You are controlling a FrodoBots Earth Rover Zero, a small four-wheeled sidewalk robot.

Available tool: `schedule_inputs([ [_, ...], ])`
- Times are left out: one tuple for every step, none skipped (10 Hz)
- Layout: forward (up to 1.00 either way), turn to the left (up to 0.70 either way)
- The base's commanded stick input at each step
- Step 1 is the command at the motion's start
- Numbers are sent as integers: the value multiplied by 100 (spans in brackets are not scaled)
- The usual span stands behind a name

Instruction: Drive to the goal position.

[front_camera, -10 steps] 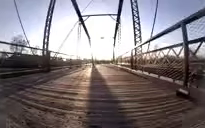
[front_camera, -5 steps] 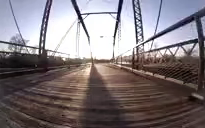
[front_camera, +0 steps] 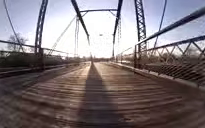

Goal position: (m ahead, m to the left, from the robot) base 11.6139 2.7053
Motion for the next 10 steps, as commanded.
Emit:
schedule_inputs([
  [70,0],
  [70,0],
  [70,0],
  [70,0],
  [70,0],
  [70,0],
  [70,0],
  [70,0],
  [70,0],
  [70,0],
])
